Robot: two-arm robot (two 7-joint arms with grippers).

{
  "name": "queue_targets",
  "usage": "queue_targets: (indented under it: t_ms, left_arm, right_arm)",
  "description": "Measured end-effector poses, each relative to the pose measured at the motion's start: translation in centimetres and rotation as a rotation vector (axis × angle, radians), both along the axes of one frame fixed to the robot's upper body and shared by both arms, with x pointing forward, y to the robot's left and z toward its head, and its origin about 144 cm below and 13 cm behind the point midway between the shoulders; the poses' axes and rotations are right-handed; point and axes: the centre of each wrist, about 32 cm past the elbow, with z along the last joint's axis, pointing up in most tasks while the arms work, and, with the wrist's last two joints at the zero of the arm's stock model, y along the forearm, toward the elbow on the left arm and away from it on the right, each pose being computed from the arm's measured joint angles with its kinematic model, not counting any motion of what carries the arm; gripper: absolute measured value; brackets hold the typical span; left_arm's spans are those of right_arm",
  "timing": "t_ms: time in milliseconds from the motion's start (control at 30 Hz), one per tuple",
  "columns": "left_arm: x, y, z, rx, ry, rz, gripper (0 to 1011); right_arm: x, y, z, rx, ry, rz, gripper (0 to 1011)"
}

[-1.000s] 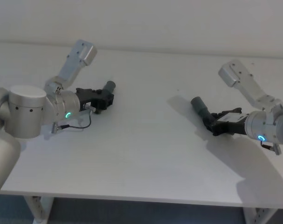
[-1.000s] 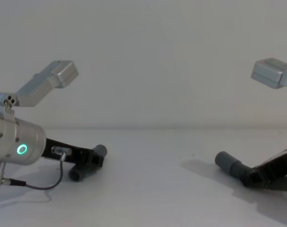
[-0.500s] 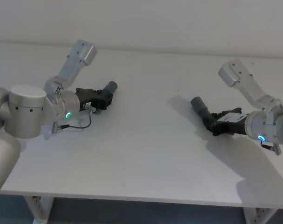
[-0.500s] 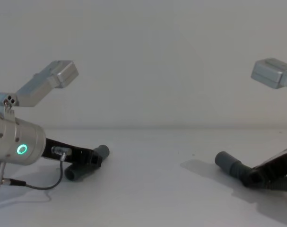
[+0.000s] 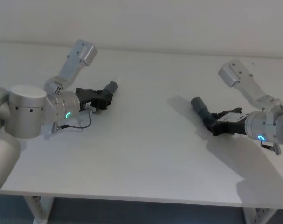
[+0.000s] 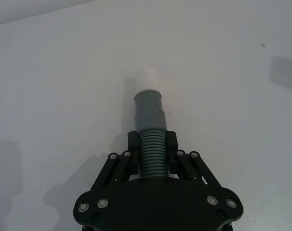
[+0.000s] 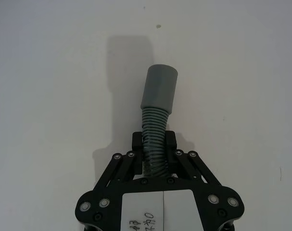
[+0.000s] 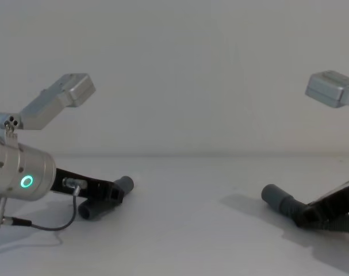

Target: Use both hands to pick up one end of the pipe from the table, align the ends, and insert them.

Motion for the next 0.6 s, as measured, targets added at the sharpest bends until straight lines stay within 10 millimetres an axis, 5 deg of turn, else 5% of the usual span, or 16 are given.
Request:
queue_targets:
  t_ms: [600]
  left_arm:
    - [0.34,0.06,0.54,0.064,-0.087,-0.077,323]
  right_arm:
    - [-0.80,-0.17,-0.07,-0.009,-0.101,-0.004,264]
